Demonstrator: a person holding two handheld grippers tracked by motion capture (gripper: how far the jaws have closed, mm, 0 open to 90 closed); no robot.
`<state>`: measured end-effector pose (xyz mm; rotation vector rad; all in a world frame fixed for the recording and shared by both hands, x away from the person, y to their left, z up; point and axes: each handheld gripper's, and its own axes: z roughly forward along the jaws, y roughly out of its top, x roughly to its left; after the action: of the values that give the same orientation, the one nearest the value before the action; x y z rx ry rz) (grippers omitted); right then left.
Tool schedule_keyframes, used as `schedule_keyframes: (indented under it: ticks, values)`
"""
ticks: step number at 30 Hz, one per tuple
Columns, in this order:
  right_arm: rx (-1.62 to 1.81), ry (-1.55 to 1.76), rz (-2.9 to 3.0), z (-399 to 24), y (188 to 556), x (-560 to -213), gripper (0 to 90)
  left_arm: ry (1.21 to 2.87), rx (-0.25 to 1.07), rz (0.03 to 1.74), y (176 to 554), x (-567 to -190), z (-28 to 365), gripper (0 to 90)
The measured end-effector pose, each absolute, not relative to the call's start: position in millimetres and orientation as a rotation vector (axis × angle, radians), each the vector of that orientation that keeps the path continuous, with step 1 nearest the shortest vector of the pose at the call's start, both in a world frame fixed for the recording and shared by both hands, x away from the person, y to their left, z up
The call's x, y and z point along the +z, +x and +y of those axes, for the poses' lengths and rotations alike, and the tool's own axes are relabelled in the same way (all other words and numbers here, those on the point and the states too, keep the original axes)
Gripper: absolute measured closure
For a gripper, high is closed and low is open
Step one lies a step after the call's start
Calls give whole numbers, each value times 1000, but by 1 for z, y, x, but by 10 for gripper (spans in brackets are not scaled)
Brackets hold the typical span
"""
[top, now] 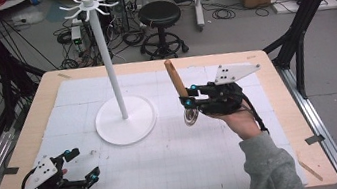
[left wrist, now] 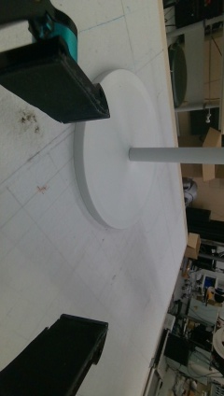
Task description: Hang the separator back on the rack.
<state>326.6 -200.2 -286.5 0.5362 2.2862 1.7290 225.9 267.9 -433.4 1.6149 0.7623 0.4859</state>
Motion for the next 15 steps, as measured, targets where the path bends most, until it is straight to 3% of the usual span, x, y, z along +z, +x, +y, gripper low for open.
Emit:
schedule_keyframes:
  ticks: [15]
  values:
    - [1763, 522, 2247, -182, 333, -269, 694, 1610, 493, 765, 224, -433, 270, 18]
